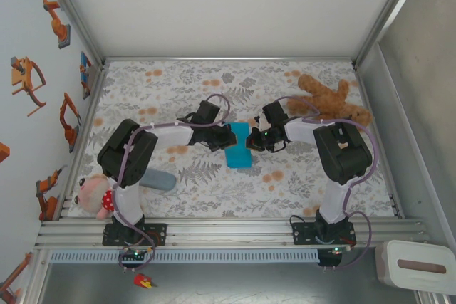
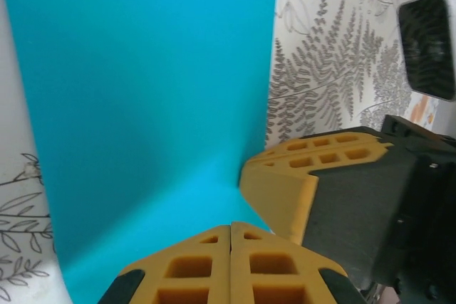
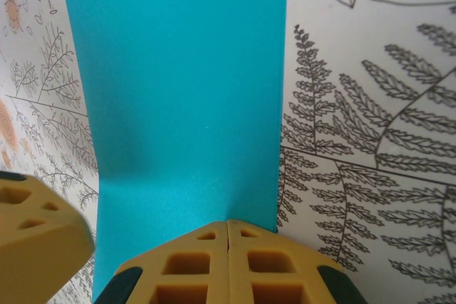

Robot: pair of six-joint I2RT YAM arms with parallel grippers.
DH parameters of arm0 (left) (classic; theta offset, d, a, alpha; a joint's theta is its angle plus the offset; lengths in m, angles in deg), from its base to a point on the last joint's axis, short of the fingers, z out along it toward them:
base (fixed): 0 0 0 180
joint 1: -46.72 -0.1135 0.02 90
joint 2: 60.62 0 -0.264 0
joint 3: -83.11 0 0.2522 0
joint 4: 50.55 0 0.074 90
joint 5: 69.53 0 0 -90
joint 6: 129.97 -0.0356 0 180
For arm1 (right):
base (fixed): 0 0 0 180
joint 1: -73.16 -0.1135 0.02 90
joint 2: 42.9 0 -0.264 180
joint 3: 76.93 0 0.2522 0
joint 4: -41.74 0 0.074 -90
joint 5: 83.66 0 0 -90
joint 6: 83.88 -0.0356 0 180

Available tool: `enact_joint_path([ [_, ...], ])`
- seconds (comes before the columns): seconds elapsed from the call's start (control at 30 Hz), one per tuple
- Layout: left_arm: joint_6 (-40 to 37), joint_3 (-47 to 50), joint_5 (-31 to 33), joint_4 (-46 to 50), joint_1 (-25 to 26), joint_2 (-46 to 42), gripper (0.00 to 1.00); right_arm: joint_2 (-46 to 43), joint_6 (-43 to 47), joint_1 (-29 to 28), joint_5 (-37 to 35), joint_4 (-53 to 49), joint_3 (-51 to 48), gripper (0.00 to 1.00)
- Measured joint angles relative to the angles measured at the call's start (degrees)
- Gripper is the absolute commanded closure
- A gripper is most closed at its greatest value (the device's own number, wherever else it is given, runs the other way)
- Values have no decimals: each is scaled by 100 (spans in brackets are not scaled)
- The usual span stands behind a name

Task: Fold a paper plane with a square sheet of paper (pick it up from the middle)
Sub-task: First fold the square sheet of paper in half at the center of the table.

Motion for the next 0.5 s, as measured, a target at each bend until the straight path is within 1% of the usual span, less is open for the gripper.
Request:
enact_joint_path([
  [0.17,46,0,-98,52,-13,232,100,0,0,0,0,0,0,100],
  [0.37,44,87,-85,68,-57,267,100,4,0,0,0,0,0,100],
  [0.5,39,354,-219,-203,-175,208,100,4,0,0,-2,0,0,100],
])
